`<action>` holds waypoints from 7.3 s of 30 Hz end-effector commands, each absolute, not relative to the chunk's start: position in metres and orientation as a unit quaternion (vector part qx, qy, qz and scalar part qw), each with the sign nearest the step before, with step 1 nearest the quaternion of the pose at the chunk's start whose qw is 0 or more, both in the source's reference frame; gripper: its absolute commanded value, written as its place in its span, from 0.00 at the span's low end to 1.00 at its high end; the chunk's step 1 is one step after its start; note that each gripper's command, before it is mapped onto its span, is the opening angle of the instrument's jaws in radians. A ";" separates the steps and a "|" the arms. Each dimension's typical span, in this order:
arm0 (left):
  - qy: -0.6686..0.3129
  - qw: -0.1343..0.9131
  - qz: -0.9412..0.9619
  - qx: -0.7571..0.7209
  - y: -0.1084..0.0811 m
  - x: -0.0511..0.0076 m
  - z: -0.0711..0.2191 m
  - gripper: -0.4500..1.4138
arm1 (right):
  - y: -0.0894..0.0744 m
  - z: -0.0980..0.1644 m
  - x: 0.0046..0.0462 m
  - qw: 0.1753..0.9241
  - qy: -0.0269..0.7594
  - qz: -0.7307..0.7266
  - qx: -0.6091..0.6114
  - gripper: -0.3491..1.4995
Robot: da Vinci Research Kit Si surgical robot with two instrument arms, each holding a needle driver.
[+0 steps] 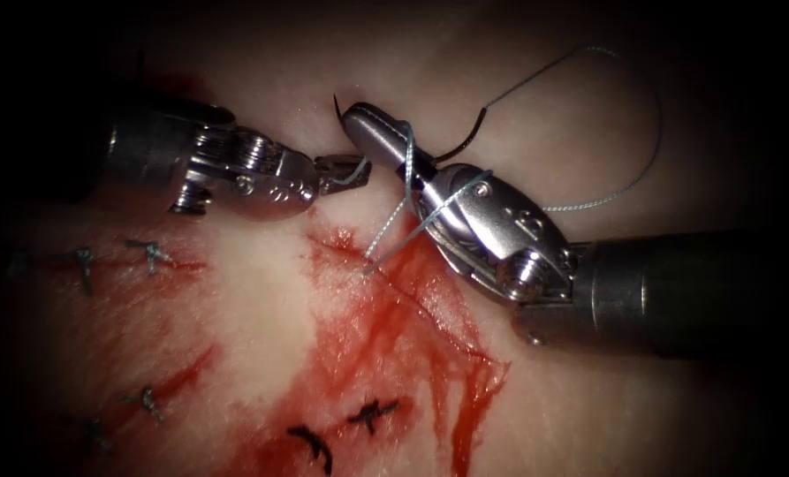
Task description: Wound Closure
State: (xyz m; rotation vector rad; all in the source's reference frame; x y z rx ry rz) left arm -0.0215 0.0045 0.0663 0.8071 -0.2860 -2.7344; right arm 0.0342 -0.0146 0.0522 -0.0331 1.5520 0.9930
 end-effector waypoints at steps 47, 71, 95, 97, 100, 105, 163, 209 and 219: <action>-0.189 0.260 -0.902 0.289 0.006 -0.0236 0.062 0.00 | -0.019 0.057 0.0308 0.666 0.330 0.659 0.113 0.00; -0.194 0.274 -0.902 0.273 0.007 -0.0224 0.065 0.00 | -0.019 0.059 0.0312 0.606 0.353 0.696 0.153 0.43; -0.196 0.275 -0.902 0.269 0.007 -0.0226 0.065 0.00 | -0.018 0.060 0.0316 0.590 0.378 0.699 0.146 0.34; -0.196 0.275 -0.902 0.269 0.007 -0.0226 0.065 0.00 | -0.018 0.060 0.0316 0.588 0.377 0.701 0.147 0.42; -0.196 0.275 -0.902 0.269 0.007 -0.0226 0.065 0.00 | -0.018 0.060 0.0317 0.586 0.378 0.701 0.147 0.40; -0.196 0.275 -0.902 0.269 0.007 -0.0226 0.065 0.00 | -0.018 0.061 0.0321 0.586 0.379 0.702 0.146 0.36; -0.254 0.060 -0.945 0.196 0.022 -0.0172 0.076 0.00 | -0.022 0.055 0.0318 0.733 0.485 0.440 0.183 0.00; -0.362 -0.005 -0.921 0.144 0.028 -0.0192 0.076 0.00 | -0.019 0.051 0.0320 0.823 0.551 0.117 0.080 0.00; -0.342 0.018 -0.929 0.144 0.027 -0.0201 0.076 0.00 | -0.016 0.052 0.0288 0.837 0.537 0.078 0.075 0.00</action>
